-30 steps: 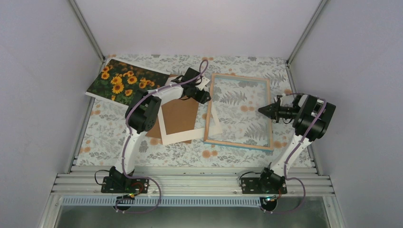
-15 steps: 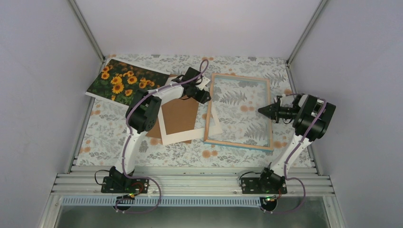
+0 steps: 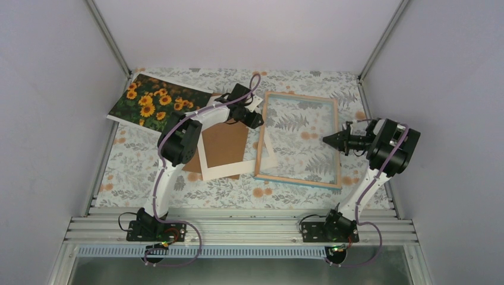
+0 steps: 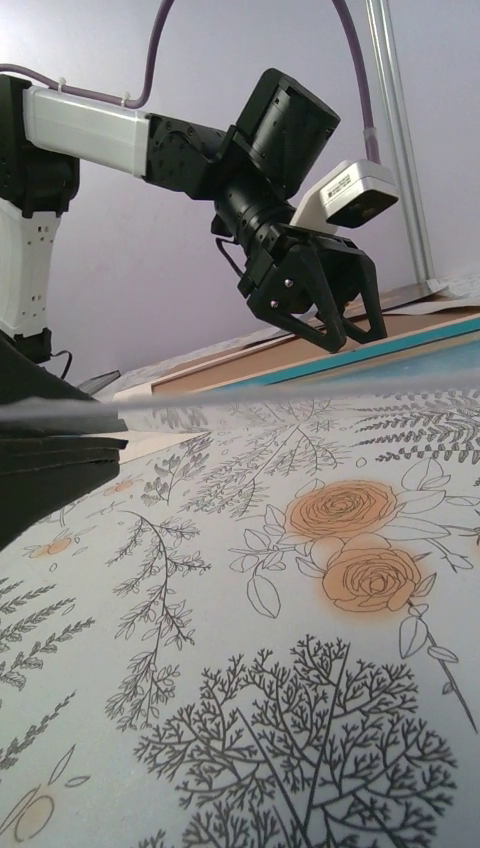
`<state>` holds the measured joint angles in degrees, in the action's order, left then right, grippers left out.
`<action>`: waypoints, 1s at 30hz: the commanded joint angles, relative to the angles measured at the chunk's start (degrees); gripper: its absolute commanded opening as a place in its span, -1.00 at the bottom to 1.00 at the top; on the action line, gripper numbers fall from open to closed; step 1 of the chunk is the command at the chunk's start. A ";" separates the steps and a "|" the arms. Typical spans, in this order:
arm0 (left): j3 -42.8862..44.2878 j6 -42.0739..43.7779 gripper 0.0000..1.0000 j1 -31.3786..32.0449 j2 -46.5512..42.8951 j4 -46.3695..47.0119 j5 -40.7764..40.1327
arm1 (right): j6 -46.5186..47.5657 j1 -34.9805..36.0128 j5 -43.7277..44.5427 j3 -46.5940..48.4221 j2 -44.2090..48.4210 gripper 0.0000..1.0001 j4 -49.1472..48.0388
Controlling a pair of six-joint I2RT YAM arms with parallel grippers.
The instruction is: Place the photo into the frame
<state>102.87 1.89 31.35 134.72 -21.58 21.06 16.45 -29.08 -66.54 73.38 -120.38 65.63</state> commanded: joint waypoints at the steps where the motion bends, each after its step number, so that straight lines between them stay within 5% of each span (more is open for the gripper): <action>1: -0.13 -0.13 0.15 -0.77 3.63 -4.19 -4.07 | 0.42 0.03 -1.60 -0.27 0.01 -0.92 0.12; 6: 0.30 -0.16 0.14 -0.68 3.95 -4.18 -3.40 | 5.69 1.69 -3.45 2.95 -2.97 -0.93 1.90; 13: 0.19 0.38 0.14 -0.50 3.72 -4.43 -3.90 | -1.23 3.61 3.40 2.11 -1.51 -0.91 -6.61; 24: 0.33 -0.04 0.14 -0.57 3.58 -4.43 -4.19 | -9.38 5.49 17.74 0.28 7.46 0.58 -13.19; 30: 0.83 -0.30 0.15 -0.59 3.53 -4.43 -4.29 | -11.77 5.97 28.09 0.17 10.34 0.84 -13.14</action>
<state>103.50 1.87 31.24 134.98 -22.13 21.04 7.20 -23.57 -46.81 74.08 -112.14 53.34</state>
